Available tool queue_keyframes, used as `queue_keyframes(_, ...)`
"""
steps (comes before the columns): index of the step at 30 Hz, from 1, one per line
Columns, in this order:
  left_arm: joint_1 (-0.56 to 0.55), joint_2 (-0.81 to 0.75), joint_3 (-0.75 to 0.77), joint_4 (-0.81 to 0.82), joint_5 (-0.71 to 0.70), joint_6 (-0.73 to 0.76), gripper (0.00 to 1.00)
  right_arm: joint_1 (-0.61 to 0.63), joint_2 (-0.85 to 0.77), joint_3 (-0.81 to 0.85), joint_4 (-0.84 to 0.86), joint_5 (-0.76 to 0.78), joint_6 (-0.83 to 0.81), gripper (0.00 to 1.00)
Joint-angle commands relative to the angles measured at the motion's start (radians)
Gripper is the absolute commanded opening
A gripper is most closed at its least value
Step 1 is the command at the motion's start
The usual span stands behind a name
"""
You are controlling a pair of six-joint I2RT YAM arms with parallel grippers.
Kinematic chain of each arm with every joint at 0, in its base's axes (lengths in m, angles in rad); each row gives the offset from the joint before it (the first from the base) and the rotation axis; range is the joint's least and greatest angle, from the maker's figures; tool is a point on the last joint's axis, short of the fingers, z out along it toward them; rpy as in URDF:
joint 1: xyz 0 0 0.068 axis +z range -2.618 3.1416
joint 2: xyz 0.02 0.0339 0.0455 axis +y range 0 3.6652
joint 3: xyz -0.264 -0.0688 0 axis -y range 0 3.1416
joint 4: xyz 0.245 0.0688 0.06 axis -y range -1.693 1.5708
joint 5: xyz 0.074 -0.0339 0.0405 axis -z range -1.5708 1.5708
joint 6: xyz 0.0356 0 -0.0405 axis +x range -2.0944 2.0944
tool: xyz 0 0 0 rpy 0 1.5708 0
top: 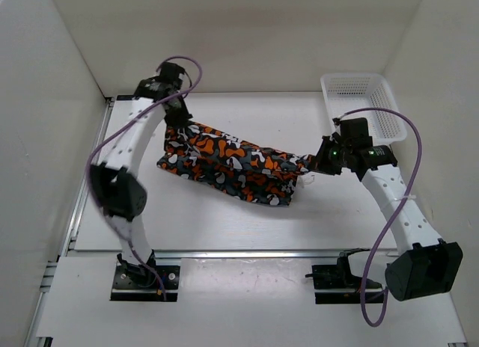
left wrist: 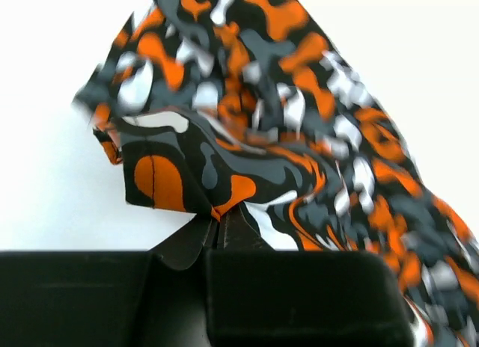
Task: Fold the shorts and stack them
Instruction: Flatten the shorts out
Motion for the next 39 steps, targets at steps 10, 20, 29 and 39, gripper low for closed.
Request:
queue_keyframes(10, 0.058, 0.781, 0.656, -0.07, 0.096, 0.108, 0.18, -0.054, 0.57, 0.279, 0.11, 0.322, 0.05, 0.0)
queue_keyframes(20, 0.09, 0.652, 0.576, 0.056, 0.147, 0.157, 1.0, -0.054, 0.77, 0.462, 0.081, 0.358, 0.052, 0.0)
queue_keyframes(29, 0.079, 0.306, 0.164, 0.098, 0.107, 0.144, 0.67, -0.054, 0.632, 0.367, 0.099, 0.321, 0.033, 0.0)
queue_keyframes(39, 0.049, 0.341, -0.067, 0.231, 0.247, 0.106, 1.0, -0.054, 0.589, 0.336, 0.099, 0.29, 0.033, 0.0)
